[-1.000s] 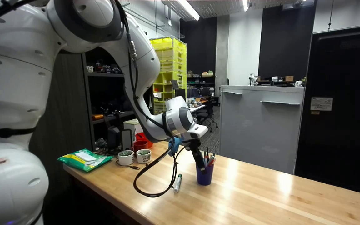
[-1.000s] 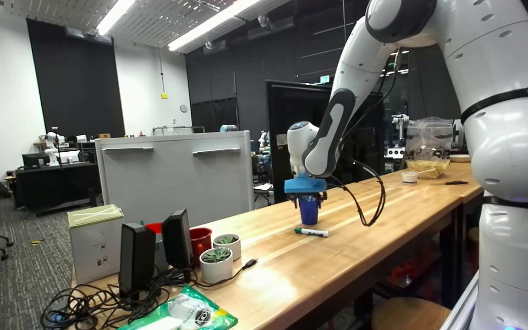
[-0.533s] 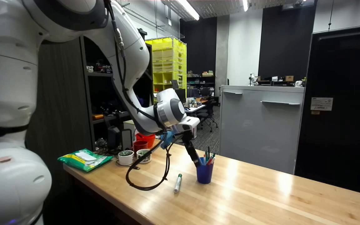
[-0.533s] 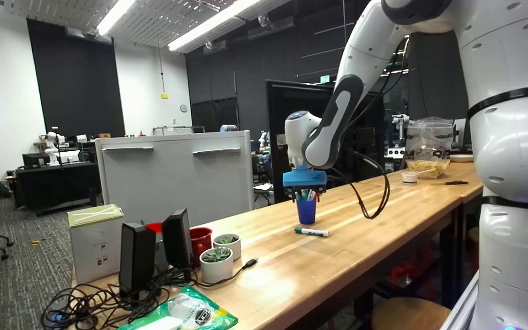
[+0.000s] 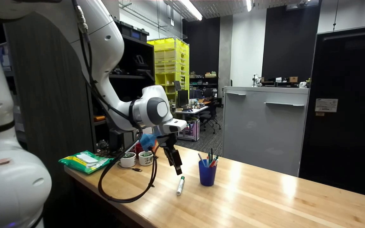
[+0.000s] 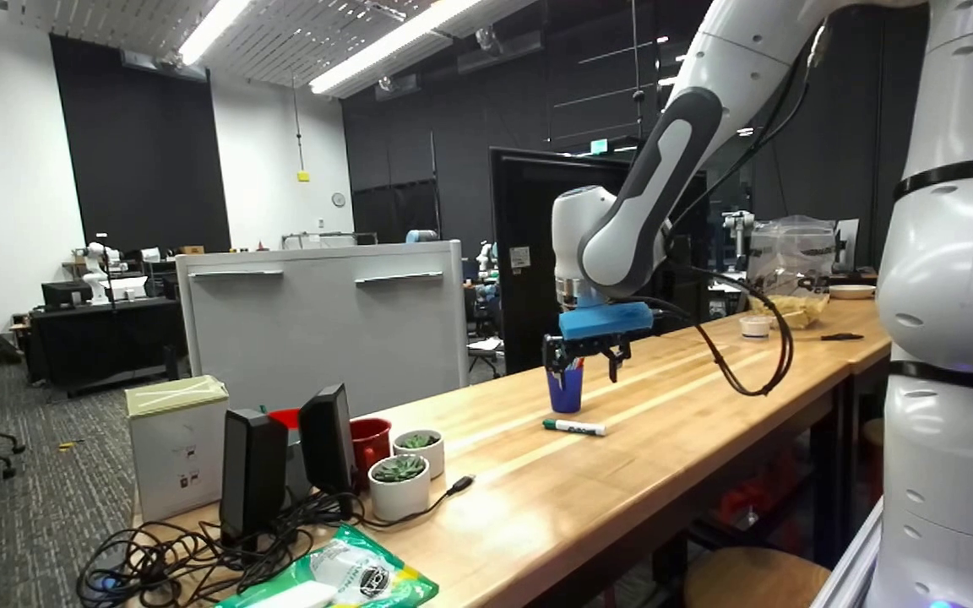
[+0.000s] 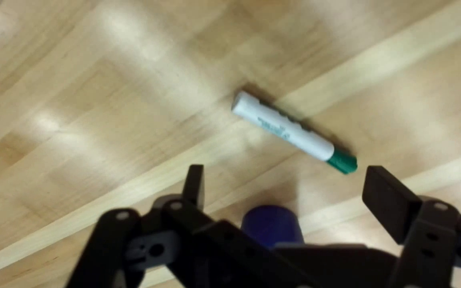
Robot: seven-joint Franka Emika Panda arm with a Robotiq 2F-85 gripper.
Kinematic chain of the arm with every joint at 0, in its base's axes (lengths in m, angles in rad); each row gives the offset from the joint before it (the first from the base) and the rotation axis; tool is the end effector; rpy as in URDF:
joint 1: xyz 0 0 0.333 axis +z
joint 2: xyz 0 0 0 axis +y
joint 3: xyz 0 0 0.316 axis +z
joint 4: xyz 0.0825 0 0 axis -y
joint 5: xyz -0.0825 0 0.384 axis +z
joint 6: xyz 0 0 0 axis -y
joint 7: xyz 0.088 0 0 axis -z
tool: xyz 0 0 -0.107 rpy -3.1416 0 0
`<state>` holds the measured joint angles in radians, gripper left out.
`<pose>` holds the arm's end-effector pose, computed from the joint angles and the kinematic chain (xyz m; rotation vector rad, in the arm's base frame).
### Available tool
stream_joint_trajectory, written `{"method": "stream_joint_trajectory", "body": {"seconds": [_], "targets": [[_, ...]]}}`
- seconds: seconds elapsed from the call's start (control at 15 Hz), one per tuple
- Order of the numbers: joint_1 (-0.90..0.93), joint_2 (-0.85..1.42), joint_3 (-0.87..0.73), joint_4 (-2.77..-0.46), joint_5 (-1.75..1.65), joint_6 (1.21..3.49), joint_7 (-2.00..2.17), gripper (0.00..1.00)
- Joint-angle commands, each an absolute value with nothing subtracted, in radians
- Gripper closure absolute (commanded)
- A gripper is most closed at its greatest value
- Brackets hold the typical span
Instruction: Move the blue cup backwards then place the green marker in the cup.
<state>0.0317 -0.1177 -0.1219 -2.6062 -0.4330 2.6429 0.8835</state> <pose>0.4444 -0.0285 0.3078 2.8417 -0.8919 0.3389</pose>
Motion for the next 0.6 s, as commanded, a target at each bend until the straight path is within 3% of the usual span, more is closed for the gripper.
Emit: {"method": "stream_joint_trajectory", "body": {"seconds": [0.0,0.2,0.4,0.53], "targets": [[0.086,-0.230,-0.170,-2.701,-0.335,2.595,0.611,0.00],[0.098,-0.260,-0.190,-2.689,-0.292,2.491,0.392,0.00],[0.005,-0.262,-0.097,-2.644,-0.270,2.353,0.209,0.00],[-0.022,-0.236,-0.074,-2.649,-0.272,2.399,0.256,0.00]]}}
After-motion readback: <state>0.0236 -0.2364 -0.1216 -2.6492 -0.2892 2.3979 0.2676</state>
